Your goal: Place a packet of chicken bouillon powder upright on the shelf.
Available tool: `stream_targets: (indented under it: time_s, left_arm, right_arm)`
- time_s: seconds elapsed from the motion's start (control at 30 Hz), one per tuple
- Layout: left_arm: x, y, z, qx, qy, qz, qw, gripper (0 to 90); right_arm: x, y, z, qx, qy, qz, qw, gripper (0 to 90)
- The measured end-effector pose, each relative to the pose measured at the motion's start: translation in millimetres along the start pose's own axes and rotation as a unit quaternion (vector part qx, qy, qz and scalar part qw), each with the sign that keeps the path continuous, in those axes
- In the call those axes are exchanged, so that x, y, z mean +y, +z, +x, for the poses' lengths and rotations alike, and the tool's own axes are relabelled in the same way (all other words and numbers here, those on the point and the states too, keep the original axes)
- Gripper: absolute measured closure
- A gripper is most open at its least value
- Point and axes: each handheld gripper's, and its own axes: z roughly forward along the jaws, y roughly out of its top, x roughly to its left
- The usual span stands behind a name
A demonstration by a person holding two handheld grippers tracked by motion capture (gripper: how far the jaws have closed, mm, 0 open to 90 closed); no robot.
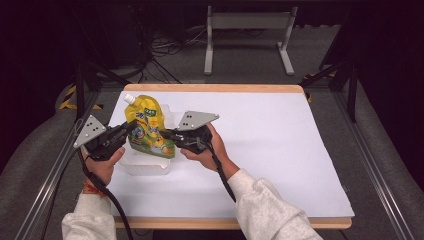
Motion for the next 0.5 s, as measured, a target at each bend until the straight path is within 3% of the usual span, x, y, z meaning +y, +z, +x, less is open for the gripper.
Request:
stream_targets:
  time_s: [0.2,0.5]
  left_arm:
    - [-5.2,-1.9,8.9,0.006,-0.012,-0.003,0.9999,87.4]
    - [-5.4,-3.9,17.1,0.010,-0.028,-0.025,0.9992,87.5]
  right_arm:
    - [-2.0,14.2,-1.9,0.001,0.000,0.004,1.0000,90.0]
    - [5.1,22.2,-5.8,-0.009,-0.009,0.003,0.9999,90.0]
